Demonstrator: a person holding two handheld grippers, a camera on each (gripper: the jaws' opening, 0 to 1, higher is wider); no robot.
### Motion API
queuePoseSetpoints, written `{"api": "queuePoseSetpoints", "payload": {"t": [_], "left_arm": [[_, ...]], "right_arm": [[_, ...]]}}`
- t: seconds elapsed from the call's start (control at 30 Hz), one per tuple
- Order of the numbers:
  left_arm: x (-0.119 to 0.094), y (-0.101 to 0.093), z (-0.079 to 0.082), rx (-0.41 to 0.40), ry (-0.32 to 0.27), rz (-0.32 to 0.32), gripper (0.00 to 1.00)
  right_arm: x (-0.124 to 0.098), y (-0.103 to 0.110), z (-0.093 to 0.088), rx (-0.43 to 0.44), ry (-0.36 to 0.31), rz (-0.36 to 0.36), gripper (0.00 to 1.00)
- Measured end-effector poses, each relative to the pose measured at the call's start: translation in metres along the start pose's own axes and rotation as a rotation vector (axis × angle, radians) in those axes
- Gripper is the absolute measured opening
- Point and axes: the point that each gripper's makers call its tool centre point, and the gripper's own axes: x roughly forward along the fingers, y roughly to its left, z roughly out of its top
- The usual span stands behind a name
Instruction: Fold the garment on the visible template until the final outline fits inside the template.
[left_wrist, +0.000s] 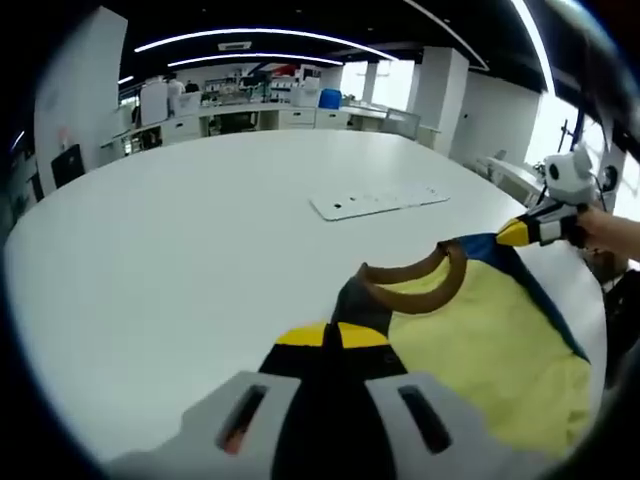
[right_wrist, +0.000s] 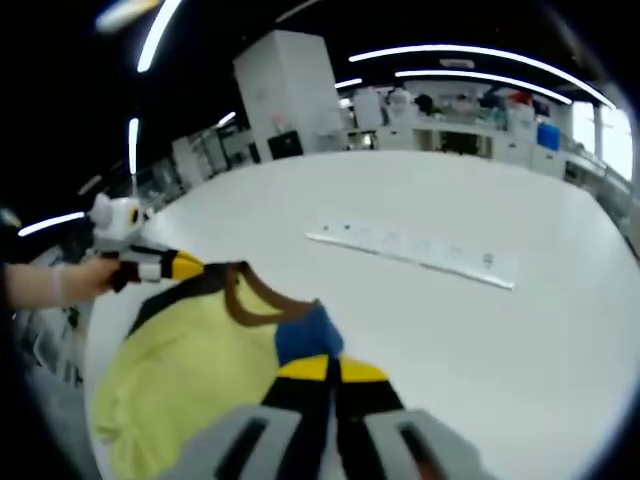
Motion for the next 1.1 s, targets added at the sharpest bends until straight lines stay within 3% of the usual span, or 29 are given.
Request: {"api": "queuePoseSetpoints", "payload": {"t": [0.33, 0.73, 0.97, 1.1], "left_arm": [[0.008, 0.005, -0.008, 0.004, 0.029, 0.019, 0.00], [0.009, 0.008, -0.008, 0.020, 0.020, 0.014, 0.00], [0.000, -0.003, -0.001, 0.049, 0.004, -0.048, 0.19], [-0.005, -0.007, 0.001, 0.082, -0.006, -0.072, 0.38]], "right_arm": [[0.008, -0.003, -0.014, 0.010, 0.035, -0.001, 0.00], [0.007, -0.002, -0.014, -0.007, 0.041, 0.012, 0.00], [-0.005, 0.013, -0.010, -0.032, 0.019, 0.044, 0.16], [-0.008, 0.025, -0.006, -0.034, -0.001, 0.092, 0.30]]}}
